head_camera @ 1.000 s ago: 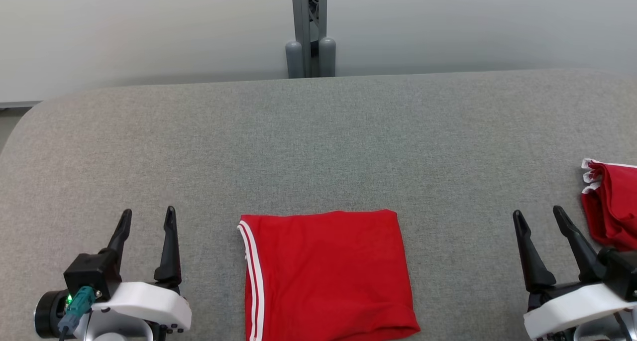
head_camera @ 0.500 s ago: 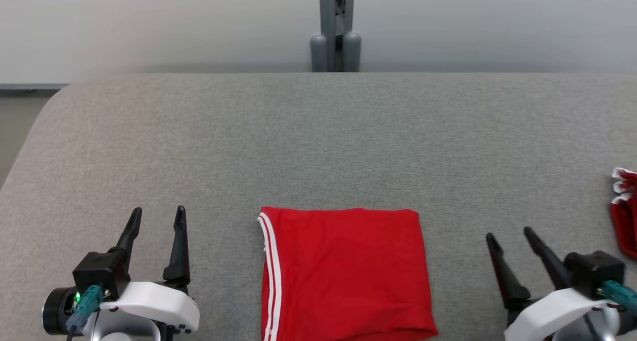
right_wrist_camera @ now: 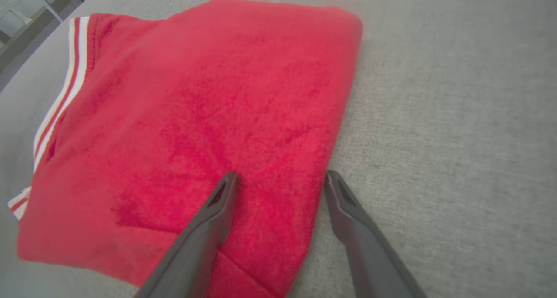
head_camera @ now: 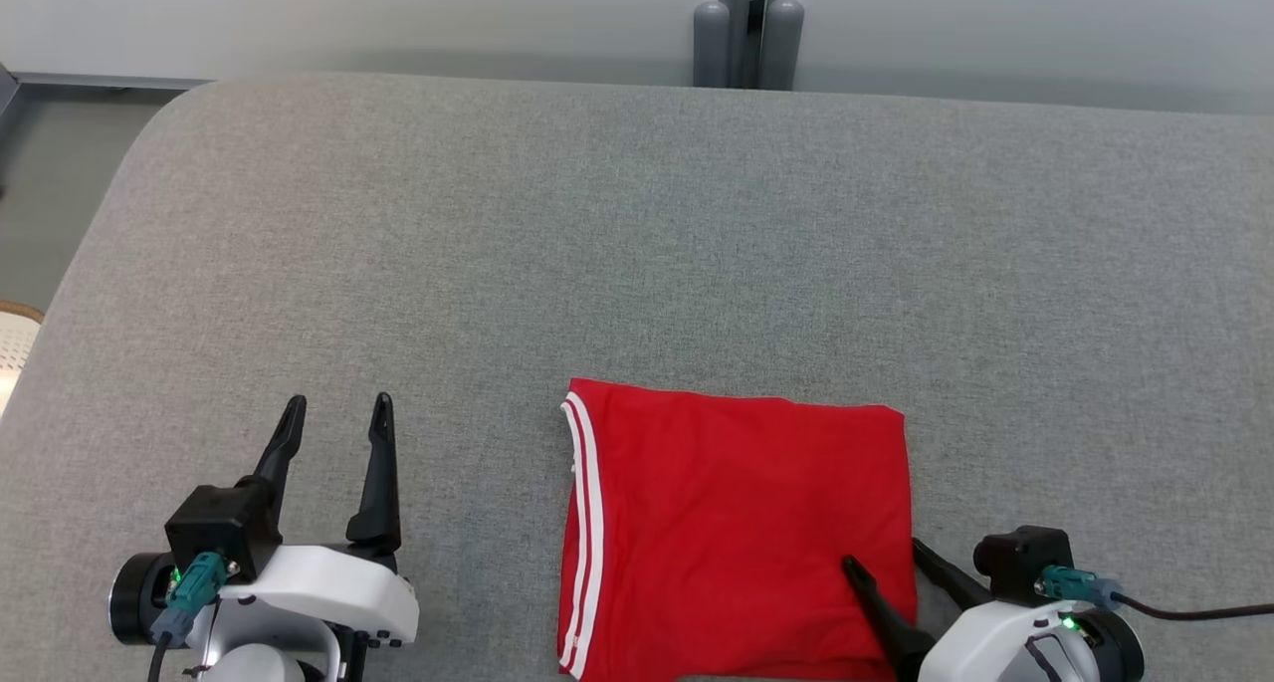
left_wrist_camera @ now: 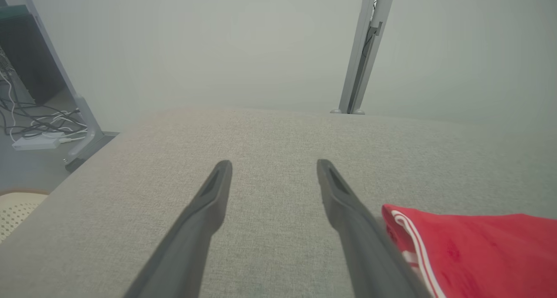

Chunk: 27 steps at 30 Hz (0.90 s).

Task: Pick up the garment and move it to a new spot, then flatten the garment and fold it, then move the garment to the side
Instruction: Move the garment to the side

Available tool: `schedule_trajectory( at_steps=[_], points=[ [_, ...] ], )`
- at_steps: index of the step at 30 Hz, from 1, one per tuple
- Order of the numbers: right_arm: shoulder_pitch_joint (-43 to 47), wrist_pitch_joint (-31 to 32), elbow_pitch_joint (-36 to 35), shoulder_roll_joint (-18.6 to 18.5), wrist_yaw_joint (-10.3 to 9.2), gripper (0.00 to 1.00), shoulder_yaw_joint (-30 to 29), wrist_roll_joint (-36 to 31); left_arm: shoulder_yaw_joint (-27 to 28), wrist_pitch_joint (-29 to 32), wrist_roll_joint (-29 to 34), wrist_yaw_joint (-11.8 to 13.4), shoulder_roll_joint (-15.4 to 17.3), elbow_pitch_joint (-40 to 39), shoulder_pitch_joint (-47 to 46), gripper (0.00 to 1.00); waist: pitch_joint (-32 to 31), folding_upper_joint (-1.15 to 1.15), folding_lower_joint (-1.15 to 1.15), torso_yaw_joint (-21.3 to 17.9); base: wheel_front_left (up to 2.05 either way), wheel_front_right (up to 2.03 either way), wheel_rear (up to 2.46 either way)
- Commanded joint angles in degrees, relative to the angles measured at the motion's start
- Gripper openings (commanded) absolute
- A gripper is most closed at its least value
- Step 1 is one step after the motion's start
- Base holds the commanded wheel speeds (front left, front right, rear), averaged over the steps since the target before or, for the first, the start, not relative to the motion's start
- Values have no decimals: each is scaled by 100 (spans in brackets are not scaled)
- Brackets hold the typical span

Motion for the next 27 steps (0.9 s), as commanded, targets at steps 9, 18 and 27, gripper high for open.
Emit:
schedule_trajectory(
  at_steps=[9, 18, 27],
  points=[
    [195, 237, -185, 174, -1, 30, 226, 131, -17, -34, 52, -83, -28, 73, -227, 100, 153, 0, 0, -178, 0, 0, 0],
    [-39, -232, -533, 50, -3, 0, -20, -433, 25, -2, 91, -22, 90, 23, -290, 100, 218, 0, 0, -682, 0, 0, 0],
    [105, -478, -700, -54, -3, 0, -861, -851, -4, 164, 188, 61, 269, -308, -385, 100, 383, 0, 0, -1730, 0, 0, 0]
  ],
)
